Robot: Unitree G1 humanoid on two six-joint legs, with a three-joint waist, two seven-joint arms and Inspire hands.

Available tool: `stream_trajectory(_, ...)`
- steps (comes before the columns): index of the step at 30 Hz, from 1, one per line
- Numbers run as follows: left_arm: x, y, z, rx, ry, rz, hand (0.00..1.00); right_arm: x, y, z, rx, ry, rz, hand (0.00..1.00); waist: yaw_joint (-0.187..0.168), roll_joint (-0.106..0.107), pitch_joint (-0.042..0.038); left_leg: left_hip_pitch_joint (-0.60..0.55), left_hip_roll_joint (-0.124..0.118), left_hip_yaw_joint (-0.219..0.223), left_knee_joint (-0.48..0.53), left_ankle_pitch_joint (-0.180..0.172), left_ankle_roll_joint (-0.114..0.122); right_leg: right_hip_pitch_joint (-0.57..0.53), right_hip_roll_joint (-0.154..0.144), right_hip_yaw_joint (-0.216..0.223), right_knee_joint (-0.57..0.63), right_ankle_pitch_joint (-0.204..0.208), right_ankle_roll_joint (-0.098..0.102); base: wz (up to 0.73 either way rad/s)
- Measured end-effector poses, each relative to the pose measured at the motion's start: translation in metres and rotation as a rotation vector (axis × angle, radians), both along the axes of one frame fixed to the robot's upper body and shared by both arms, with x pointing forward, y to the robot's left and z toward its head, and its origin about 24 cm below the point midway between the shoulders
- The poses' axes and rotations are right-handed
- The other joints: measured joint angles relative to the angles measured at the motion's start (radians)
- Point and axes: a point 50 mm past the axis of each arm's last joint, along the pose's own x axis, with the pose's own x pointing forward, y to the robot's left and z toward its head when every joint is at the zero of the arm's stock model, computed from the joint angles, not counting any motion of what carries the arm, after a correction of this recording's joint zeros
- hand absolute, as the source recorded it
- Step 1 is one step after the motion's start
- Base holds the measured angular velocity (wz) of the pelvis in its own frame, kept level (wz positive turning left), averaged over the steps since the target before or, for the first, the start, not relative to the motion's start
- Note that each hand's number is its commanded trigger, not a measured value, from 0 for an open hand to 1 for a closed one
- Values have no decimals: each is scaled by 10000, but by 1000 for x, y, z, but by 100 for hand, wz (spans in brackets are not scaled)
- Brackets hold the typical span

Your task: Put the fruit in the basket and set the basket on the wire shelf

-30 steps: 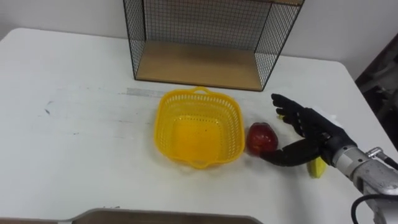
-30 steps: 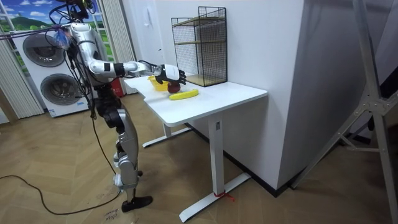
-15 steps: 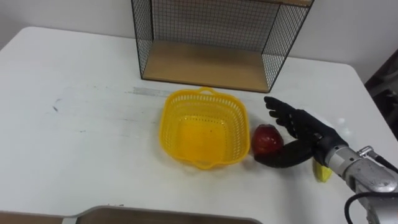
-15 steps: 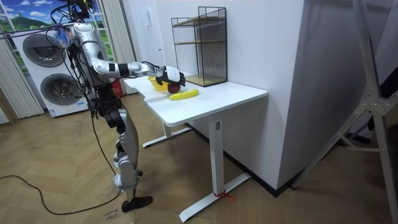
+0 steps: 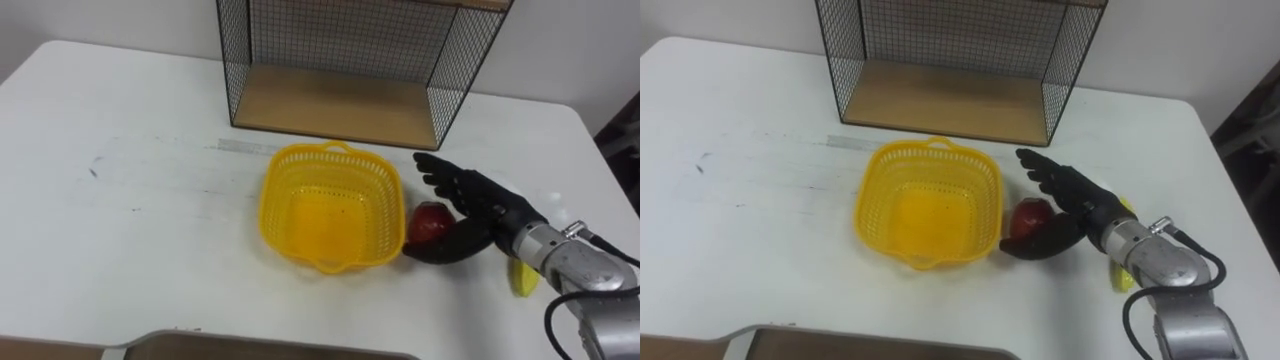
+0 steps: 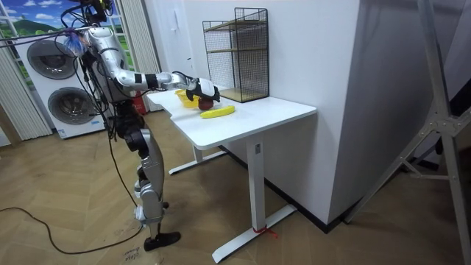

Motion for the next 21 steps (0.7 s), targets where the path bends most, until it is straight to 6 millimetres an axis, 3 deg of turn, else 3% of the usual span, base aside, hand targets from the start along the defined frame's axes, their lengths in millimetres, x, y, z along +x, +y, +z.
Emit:
stream_trajectory(9,-1,0,0,3,45,17,0,-3,-7,-13,-650,588,-186,0,147,-13,8,6,0,-3,12,0,0,2,0,7,10,0,0,0)
stream_trajectory(21,-2,0,0,17,142,67,0,-4,-8,-15,-770,649,-301,0,222,57,35,4,0,-7,72,-2,-2,42,0,-4,19,2,-2,0)
